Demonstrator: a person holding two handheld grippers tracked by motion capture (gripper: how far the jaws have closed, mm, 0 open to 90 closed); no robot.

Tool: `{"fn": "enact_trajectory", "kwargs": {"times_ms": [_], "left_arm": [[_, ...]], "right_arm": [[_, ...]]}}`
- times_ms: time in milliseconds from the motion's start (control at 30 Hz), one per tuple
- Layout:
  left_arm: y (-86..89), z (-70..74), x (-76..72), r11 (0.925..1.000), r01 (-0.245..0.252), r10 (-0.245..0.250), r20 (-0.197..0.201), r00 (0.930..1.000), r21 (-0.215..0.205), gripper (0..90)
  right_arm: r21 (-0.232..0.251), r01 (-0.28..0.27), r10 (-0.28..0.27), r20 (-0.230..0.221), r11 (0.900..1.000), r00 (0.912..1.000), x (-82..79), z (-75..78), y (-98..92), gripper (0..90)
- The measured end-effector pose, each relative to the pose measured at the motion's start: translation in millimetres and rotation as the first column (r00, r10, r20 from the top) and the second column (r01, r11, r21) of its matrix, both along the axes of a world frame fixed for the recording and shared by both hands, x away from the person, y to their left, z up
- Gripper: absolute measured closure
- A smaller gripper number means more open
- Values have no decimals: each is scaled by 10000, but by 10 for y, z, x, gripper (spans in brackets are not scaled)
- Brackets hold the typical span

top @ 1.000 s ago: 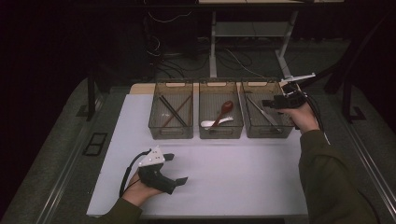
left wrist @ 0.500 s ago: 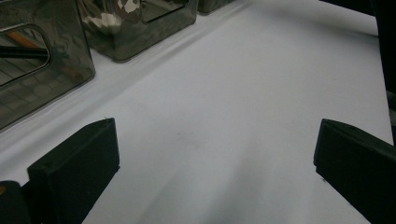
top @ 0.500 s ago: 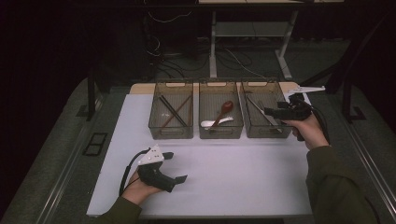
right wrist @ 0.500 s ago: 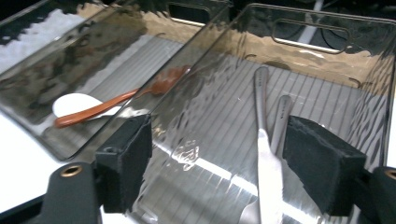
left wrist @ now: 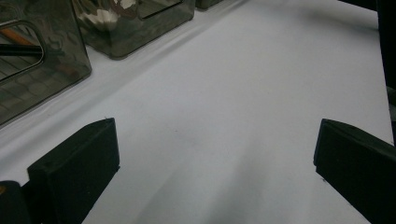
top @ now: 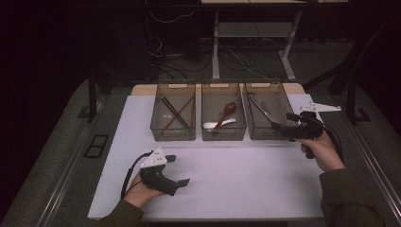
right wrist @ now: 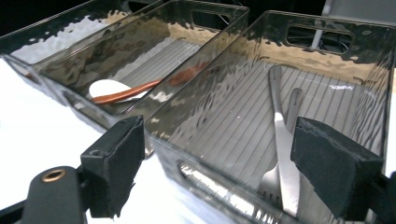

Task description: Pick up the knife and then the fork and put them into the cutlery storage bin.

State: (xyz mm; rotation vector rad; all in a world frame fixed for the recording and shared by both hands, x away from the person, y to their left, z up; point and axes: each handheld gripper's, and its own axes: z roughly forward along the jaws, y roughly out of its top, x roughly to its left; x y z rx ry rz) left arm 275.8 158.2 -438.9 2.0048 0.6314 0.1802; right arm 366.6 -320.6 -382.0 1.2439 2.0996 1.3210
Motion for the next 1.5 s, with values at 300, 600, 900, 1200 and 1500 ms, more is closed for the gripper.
{"fn": "enact_trajectory", "kwargs": {"times_ms": [300,600,900,1200,1500], "left_arm": [[-10,0,-12,10000,13,-13,14,10000,-13,0],[-10,7,-26,10000,67,-67,28,10000,46,0],[-13,10,-39,10000,77,-77,19,10000,35,0],[-16,12,-44,10000,81,-81,20,10000,34,0],[-15,14,-47,10000,91,-91,36,10000,29,0]], "right_arm": [[-80,-219,221,344,9997,9992,-274,-40,28,170],[-106,-661,666,486,9978,9966,-491,-90,108,155],[-229,-1068,1076,416,9940,9933,-697,-240,185,152],[-163,-1318,1321,219,9911,9910,-880,-437,231,145],[-130,-1476,1478,242,9890,9887,-1042,-543,218,144]]}}
